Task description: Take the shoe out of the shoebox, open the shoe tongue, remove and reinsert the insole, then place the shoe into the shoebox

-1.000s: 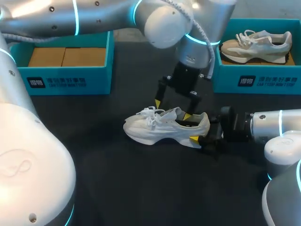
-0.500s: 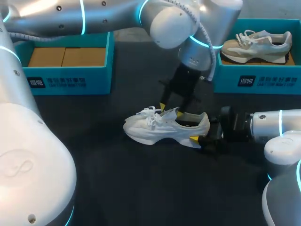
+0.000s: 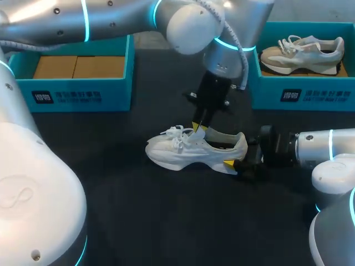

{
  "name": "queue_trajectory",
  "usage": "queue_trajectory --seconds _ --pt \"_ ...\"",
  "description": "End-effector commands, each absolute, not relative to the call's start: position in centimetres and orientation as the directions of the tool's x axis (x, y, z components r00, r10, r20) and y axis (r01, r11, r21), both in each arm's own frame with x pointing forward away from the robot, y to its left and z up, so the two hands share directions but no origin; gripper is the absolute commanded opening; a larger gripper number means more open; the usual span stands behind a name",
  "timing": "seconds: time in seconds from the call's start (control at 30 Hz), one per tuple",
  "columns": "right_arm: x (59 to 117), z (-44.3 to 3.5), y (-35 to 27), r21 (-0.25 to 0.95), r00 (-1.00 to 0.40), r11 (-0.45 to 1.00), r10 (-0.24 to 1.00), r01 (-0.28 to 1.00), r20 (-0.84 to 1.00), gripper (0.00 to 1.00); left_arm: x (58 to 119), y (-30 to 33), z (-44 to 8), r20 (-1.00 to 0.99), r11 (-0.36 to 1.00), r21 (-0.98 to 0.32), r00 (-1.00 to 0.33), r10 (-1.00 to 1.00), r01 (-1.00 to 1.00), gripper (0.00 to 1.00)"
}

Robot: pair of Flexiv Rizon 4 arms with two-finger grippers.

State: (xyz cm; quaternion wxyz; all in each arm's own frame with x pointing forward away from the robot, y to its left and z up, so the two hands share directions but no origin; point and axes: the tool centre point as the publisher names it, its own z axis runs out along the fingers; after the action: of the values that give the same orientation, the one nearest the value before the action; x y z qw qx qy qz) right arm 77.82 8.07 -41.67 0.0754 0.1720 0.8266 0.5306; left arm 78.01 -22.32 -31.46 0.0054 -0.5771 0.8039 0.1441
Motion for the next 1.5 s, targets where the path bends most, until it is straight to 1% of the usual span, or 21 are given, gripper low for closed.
queue_trajectory --seconds 0.03,0.13,0.17,0.33,0.43,0.47,0.63,0.73,0.97,1.3,1.5 --pt "77.8 -41.6 8.2 0.901 -0.929 0.381 0.365 0.206 0.058 0.0 77.4 -20.0 -30.8 -0.033 0.278 0.157 -0.286 -0.958 -0.948 0.0" --pt "77.8 -41.6 8.2 0.901 -0.929 0.381 0.365 0.206 0.058 0.0 77.3 -19.7 -30.5 0.006 0.271 0.134 -0.272 -0.962 -0.953 0.0" --pt "77.8 -41.6 8.2 0.901 -0.929 0.381 0.365 0.206 0.058 0.0 77.4 -18.9 -30.1 0.093 0.245 0.102 -0.236 -0.967 -0.964 0.0" --pt "77.8 -41.6 8.2 0.901 -0.929 0.381 0.365 0.206 0.058 0.0 78.0 -17.4 -29.9 0.231 0.196 0.066 -0.176 -0.957 -0.978 0.0" --pt "77.8 -41.6 8.2 0.901 -0.929 0.381 0.365 0.206 0.058 0.0 78.1 -17.0 -30.1 0.26 0.175 0.065 -0.152 -0.954 -0.982 0.0" --pt "77.8 -41.6 8.2 0.901 -0.929 0.381 0.365 0.206 0.058 0.0 78.3 -16.6 -30.5 0.314 0.162 0.063 -0.134 -0.94 -0.985 0.0" --pt "77.8 -41.6 8.2 0.901 -0.929 0.381 0.365 0.206 0.058 0.0 78.4 -16.1 -31.1 0.39 0.146 0.047 -0.116 -0.914 -0.988 0.0" --pt "77.8 -41.6 8.2 0.901 -0.929 0.381 0.365 0.206 0.058 0.0 78.4 -15.7 -31.7 0.47 0.141 0.042 -0.105 -0.876 -0.989 0.0" --pt "77.8 -41.6 8.2 0.901 -0.929 0.381 0.365 0.206 0.058 0.0 78.4 -14.7 -31.9 0.572 0.126 0.053 -0.073 -0.817 -0.991 0.0" --pt "77.8 -41.6 8.2 0.901 -0.929 0.381 0.365 0.206 0.058 0.0 77.8 -13.4 -32.2 0.666 0.135 0.039 -0.075 -0.742 -0.99 0.0" --pt "77.8 -41.6 8.2 0.901 -0.929 0.381 0.365 0.206 0.058 0.0 77.9 -12.2 -32.4 0.703 0.097 0.039 -0.042 -0.71 -0.995 0.0"
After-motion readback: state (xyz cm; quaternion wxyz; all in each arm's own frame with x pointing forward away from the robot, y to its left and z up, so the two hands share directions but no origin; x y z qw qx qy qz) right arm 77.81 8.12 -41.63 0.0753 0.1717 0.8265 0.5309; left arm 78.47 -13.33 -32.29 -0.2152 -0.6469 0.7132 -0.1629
